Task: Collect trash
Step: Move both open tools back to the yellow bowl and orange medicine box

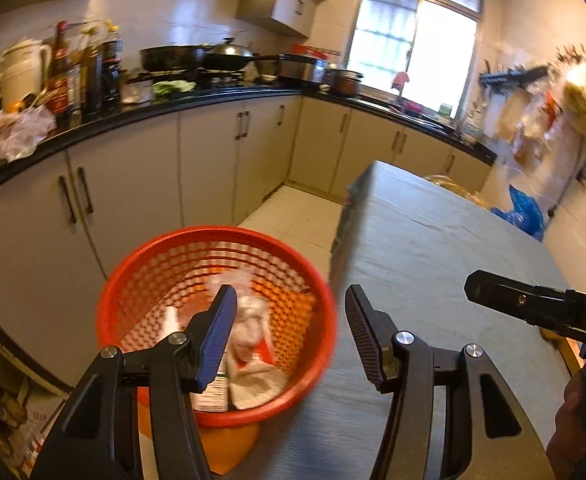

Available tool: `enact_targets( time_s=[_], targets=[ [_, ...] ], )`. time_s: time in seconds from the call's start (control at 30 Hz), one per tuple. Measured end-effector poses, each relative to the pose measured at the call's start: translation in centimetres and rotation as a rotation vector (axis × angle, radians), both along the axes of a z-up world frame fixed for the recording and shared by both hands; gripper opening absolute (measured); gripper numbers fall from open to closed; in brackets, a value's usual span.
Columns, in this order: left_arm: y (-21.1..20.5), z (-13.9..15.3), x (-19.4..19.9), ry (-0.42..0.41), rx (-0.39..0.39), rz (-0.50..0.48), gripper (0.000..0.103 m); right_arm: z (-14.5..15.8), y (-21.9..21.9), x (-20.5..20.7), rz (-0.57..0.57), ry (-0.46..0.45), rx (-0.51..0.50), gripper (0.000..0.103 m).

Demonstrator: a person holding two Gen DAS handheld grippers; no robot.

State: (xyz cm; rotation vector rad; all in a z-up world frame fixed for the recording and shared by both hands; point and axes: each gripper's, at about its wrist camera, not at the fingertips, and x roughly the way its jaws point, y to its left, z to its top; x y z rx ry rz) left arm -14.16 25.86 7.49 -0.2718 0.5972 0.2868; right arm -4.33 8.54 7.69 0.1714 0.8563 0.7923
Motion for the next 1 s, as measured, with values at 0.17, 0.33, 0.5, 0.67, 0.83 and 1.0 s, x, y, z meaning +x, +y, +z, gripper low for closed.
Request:
enact_targets(
  time_s=[0.17, 0.33, 0.5, 0.67, 0.83, 1.0],
  targets=[
    [-3.8, 0.3, 1.0, 0.012, 0.03, -0.068, 0.055, -0.4, -4.8, -0.3, -0.06, 0.011, 0.025, 0.051],
    [-7.9, 0.2, 2.0, 0.035, 0.058, -0.142, 0.056, -1.1, -10.4, -0.6, -0.13, 0.029, 0.047, 0.051],
    [-12.2, -0.1, 2.8, 0.06, 0.099, -0.217, 0.058, -1.8, -16.0, -1.4, -0.216, 0.032, 0.05, 0.051],
    [-16.3, -0.4, 3.5, 0.087, 0.128, -0.3, 0.058, -2.3, -21.1, -1.6, -0.296, 0.034, 0.064, 0.053],
    [-20.4, -0.8, 4.5, 0.128, 0.142, -0.401, 0.059, -2.9, -27.4, -1.4, -0.438, 0.035, 0.067, 0.059],
    [-23.8, -0.8, 6.2, 0.162, 0.148, -0.495, 0.059, -3.4, -31.4, -1.0, -0.575, 0.014, -0.038, 0.066]
  ],
)
